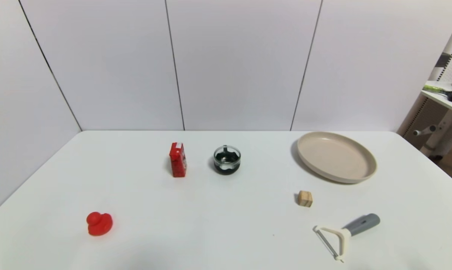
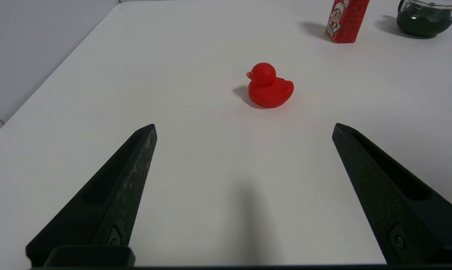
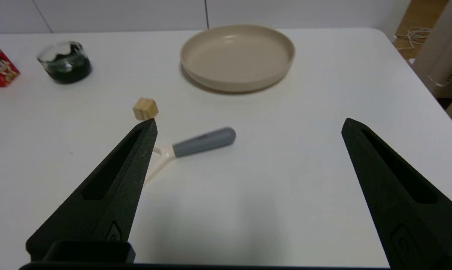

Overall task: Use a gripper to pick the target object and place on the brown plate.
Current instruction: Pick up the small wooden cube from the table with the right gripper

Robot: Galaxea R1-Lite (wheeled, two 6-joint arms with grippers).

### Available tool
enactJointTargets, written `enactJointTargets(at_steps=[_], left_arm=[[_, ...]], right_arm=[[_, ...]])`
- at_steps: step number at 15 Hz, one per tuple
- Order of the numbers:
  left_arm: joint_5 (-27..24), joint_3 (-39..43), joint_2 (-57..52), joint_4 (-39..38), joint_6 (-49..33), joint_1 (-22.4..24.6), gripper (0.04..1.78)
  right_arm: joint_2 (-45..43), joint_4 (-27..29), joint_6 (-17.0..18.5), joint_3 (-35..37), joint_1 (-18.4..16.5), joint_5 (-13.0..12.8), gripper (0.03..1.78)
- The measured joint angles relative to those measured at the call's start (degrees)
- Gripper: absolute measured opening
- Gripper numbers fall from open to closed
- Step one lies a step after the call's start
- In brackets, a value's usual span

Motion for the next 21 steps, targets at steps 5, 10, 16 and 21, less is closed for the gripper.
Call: enactJointTargets(at_steps=[5, 10, 16, 21], left_arm=[[0.0, 0.0, 0.0, 0.0, 0.0, 0.0, 1.69], [0.0, 0.0, 0.0, 0.0, 0.0, 0.0, 1.69], [0.0, 0.0, 0.0, 0.0, 0.0, 0.0, 1.69], [0.0, 0.0, 0.0, 0.0, 0.0, 0.0, 1.69]], right_arm=[[24.3, -2.6, -0.7, -23.9, 7.6, 2.1, 1.7], [47.5, -3.4, -4.2, -44.0, 13.3, 11.4, 1.7], [63.8, 4.6, -28.0, -49.3, 10.3, 37.2, 1.7], [69.9, 14.3, -51.4, -43.5, 6.0, 41.0, 1.7]])
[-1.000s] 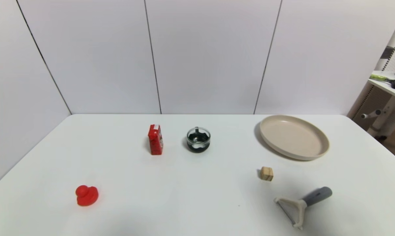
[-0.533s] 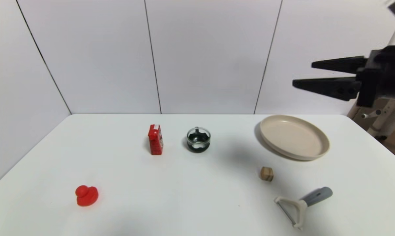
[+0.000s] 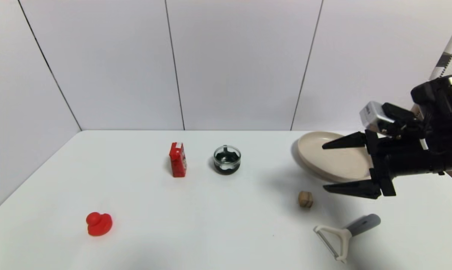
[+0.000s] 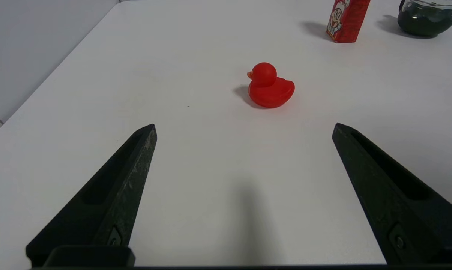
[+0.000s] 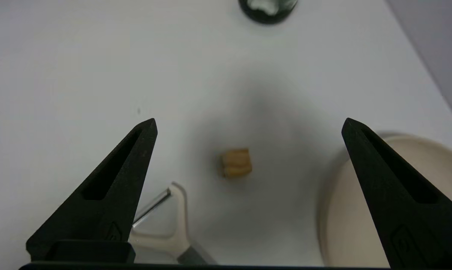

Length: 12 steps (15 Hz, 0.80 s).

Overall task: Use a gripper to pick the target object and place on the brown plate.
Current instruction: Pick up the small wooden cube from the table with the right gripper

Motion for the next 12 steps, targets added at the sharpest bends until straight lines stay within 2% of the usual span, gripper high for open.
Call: enactJointTargets(at_steps=[1, 2, 8, 12], left_arm=[[0.0, 0.0, 0.0, 0.0, 0.0, 0.0, 1.69], [0.0, 0.0, 0.0, 0.0, 0.0, 0.0, 1.69], [0.0, 0.0, 0.0, 0.0, 0.0, 0.0, 1.69], [0.0, 0.0, 0.0, 0.0, 0.0, 0.0, 1.69]], right_arm=[[1.3, 0.1, -2.3, 0.9, -0.4, 0.0, 1.7], [2.8, 0.1, -3.0, 1.5, -0.6, 0.0, 1.7], [10.3, 0.2, -4.9, 2.0, 0.8, -0.5, 1.7], [12.7, -0.7, -5.5, 2.0, 2.8, -2.7, 1.7]])
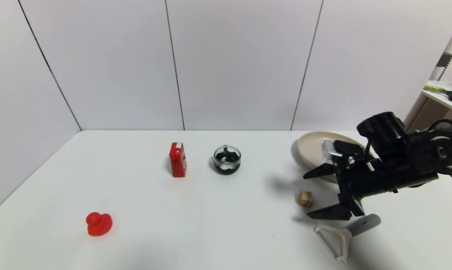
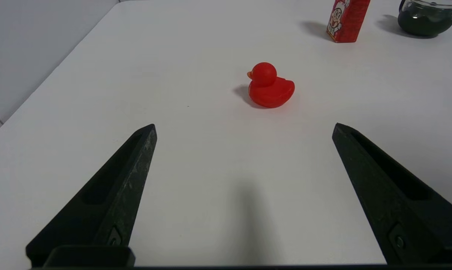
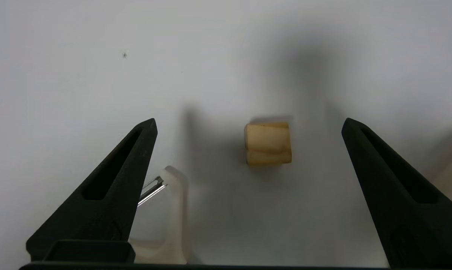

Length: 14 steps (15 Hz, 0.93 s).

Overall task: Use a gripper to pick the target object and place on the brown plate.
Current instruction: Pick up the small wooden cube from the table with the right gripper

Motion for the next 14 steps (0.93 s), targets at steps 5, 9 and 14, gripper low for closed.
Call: enactJointTargets(at_steps=[5, 9, 14], left_arm=[[0.0, 0.0, 0.0, 0.0, 0.0, 0.0, 1.69], [0.0, 0.0, 0.0, 0.0, 0.0, 0.0, 1.69], [0.0, 0.0, 0.0, 0.0, 0.0, 0.0, 1.69]], right_arm=[[3.0, -2.7, -7.1, -0.3, -0.9, -0.1, 1.7], [4.0, -2.4, -6.8, -0.3, -1.4, -0.3, 1.7], [4.7, -2.1, -5.9, -0.2, -1.4, -0.3, 1.7]])
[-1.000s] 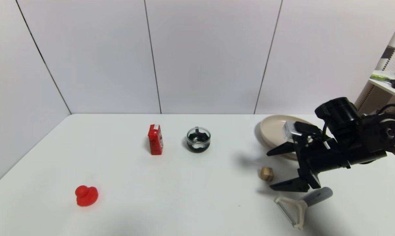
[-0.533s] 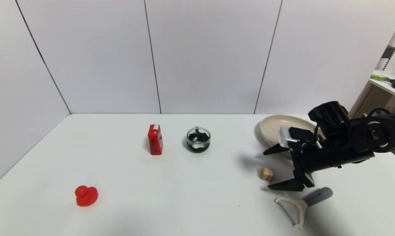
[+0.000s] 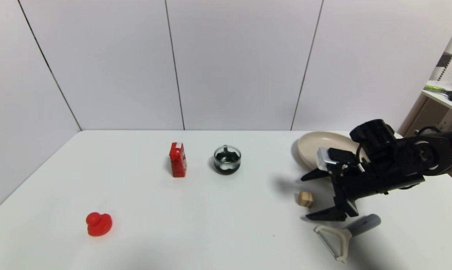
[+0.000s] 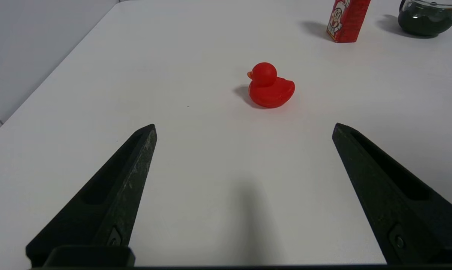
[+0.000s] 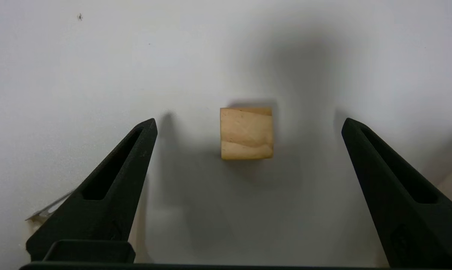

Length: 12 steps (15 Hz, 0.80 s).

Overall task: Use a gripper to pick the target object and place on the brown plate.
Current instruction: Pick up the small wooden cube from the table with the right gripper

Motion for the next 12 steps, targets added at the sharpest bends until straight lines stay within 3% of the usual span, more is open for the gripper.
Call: enactJointTargets(at_steps=[10, 11, 12], left_arm=[[0.0, 0.0, 0.0, 0.0, 0.0, 0.0, 1.69], [0.0, 0.0, 0.0, 0.0, 0.0, 0.0, 1.69], [0.0, 0.0, 0.0, 0.0, 0.0, 0.0, 1.69]], right_arm=[[2.2, 0.0, 0.3, -0.8, 0.5, -0.2, 1.7], [2.5, 0.0, 0.2, -1.0, 0.5, -0.1, 1.64], [2.7, 0.0, 0.2, -1.1, 0.5, -0.2, 1.46]])
